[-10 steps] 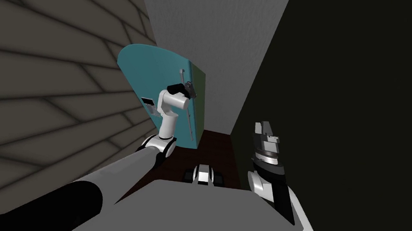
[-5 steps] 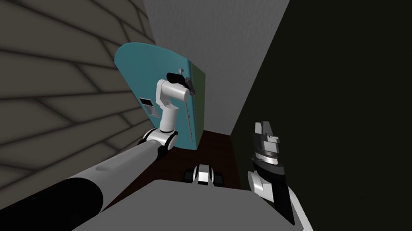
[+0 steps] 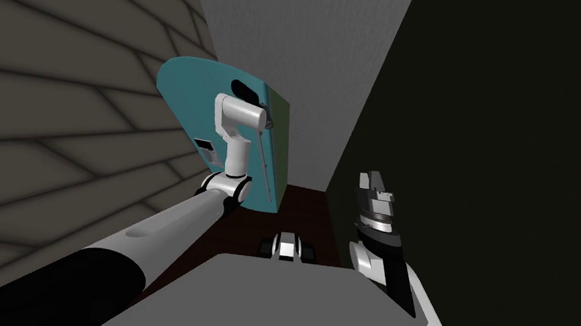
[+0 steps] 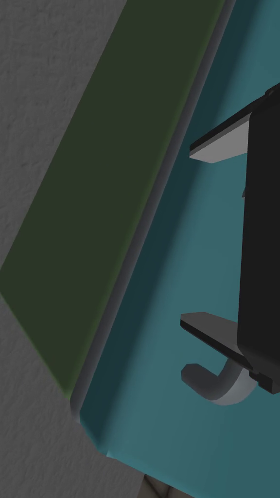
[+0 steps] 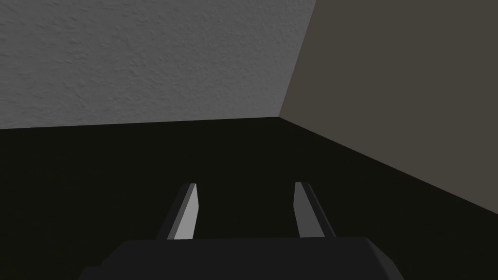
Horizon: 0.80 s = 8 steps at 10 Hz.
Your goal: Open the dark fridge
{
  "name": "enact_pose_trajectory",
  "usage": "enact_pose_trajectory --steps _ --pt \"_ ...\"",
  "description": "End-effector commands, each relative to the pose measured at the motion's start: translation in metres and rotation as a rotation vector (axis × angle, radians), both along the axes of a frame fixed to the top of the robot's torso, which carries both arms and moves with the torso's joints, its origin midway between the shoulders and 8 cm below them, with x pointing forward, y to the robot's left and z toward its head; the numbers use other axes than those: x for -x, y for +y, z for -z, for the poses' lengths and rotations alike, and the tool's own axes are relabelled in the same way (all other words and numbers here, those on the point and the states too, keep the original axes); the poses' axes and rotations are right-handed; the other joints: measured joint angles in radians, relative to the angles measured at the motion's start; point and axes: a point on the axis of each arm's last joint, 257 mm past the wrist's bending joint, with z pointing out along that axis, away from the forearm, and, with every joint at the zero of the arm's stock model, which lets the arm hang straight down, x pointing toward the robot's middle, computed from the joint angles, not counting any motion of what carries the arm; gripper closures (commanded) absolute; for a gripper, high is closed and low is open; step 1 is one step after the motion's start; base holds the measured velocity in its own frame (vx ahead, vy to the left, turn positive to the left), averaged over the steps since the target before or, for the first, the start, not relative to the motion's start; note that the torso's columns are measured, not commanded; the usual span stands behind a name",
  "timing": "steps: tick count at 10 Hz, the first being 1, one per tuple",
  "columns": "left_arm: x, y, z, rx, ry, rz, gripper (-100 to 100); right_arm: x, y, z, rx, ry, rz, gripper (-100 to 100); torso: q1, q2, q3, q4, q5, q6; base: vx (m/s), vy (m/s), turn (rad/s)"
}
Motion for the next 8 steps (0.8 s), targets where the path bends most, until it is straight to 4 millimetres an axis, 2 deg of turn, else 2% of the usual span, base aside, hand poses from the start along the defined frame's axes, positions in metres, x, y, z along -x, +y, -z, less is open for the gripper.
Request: enact_pose_trajectory --steps 1,8 --pt "0.004 0.006 -0.011 0.022 0.036 -0.031 -100 0.000 0.000 0.000 0.000 0.000 0.000 0 0.000 0.000 0.000 0.000 0.000 0.000 0.034 0.015 0.000" --pt "0.018 0.031 -0.038 0.103 0.135 -0.124 -100 0.000 0.000 0.000 0.000 0.000 0.000 0 0.000 0.000 0.000 0.000 0.000 0.000 0.033 0.010 -0.001"
